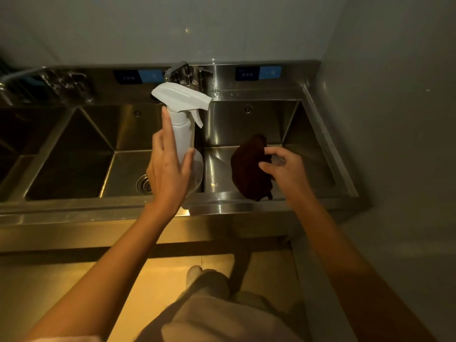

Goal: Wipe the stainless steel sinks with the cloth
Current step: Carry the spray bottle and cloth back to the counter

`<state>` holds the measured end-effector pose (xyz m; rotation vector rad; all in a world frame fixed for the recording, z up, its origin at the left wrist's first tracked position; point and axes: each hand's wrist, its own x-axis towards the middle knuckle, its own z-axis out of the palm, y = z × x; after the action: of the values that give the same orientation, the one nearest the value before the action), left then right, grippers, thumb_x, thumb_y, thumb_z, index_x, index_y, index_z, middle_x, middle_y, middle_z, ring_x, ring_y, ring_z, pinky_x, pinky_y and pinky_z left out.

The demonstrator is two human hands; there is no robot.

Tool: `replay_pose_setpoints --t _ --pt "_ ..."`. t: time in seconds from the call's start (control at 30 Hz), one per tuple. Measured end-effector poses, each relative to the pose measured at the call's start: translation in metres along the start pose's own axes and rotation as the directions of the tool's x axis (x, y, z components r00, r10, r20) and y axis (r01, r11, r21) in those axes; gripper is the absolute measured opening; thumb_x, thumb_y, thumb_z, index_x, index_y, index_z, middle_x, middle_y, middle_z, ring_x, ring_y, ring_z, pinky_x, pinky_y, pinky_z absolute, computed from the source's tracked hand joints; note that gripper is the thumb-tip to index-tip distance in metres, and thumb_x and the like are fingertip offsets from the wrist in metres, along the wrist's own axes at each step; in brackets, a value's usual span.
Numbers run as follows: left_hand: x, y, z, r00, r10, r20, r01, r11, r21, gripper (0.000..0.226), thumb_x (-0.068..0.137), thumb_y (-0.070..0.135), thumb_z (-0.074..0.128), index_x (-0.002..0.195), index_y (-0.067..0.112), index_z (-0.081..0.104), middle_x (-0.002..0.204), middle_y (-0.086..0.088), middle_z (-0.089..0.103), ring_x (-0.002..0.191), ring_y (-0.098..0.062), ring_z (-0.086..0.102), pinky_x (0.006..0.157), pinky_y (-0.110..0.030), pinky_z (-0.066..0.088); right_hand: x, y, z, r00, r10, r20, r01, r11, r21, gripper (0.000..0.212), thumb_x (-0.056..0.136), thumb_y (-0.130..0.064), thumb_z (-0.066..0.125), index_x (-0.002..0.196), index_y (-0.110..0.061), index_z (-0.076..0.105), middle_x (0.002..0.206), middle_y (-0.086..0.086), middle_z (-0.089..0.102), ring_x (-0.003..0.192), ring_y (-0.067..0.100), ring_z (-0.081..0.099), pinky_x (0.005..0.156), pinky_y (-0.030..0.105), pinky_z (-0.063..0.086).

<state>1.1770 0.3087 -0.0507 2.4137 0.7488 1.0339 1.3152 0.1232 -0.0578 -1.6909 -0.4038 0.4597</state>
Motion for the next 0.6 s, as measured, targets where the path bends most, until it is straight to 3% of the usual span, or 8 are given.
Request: replay_pose_setpoints --t 0.07,0.17,0.4,0.6 --pt "-0.006 -0.002 -0.007 1.000 -0.008 -0.026 0.008 1.000 -0.013 0.082 0.093 0.032 0.058 0.152 0.023 0.001 0.135 -0.017 0.041 0.110 -0.010 0.041 0.083 -0.030 0.039 0.000 -0.001 0.006 1.000 0.004 0.022 -0.004 1.000 0.007 0.029 0.084 -0.002 0.066 0.103 -0.024 0.065 0.112 -0.003 0.064 0.105 0.010 0.060 0.078 0.019 0.055" --pt "-0.013 -0.009 -0.021 0.998 -0.038 -0.056 0.037 0.999 -0.021 0.081 0.094 0.034 0.056 0.152 0.022 0.000 0.135 -0.017 0.042 0.111 -0.013 0.044 0.083 -0.031 0.040 0.000 -0.002 0.021 0.998 0.005 0.065 -0.007 1.000 0.026 0.031 0.084 -0.002 0.067 0.099 -0.029 0.064 0.108 -0.010 0.063 0.101 0.005 0.060 0.068 0.011 0.055" --pt "-0.028 -0.059 -0.076 0.978 -0.159 -0.136 0.161 0.987 0.008 0.079 0.095 0.036 0.056 0.147 0.024 -0.003 0.133 -0.016 0.043 0.108 -0.007 0.040 0.081 -0.028 0.039 0.001 -0.014 0.100 0.972 0.016 0.234 -0.007 0.999 -0.037 0.031 0.085 -0.003 0.066 0.098 -0.031 0.064 0.125 0.002 0.059 0.114 0.018 0.057 0.090 0.035 0.055" --pt "-0.063 -0.123 -0.155 0.915 -0.276 -0.293 0.313 0.946 0.088 0.076 0.095 0.029 0.058 0.148 0.019 0.004 0.136 -0.019 0.044 0.115 -0.022 0.049 0.087 -0.029 0.039 -0.020 -0.029 0.212 0.905 0.038 0.424 -0.039 0.999 -0.006 0.033 0.085 0.000 0.064 0.096 -0.031 0.065 0.117 0.000 0.063 0.106 0.012 0.062 0.078 0.022 0.059"
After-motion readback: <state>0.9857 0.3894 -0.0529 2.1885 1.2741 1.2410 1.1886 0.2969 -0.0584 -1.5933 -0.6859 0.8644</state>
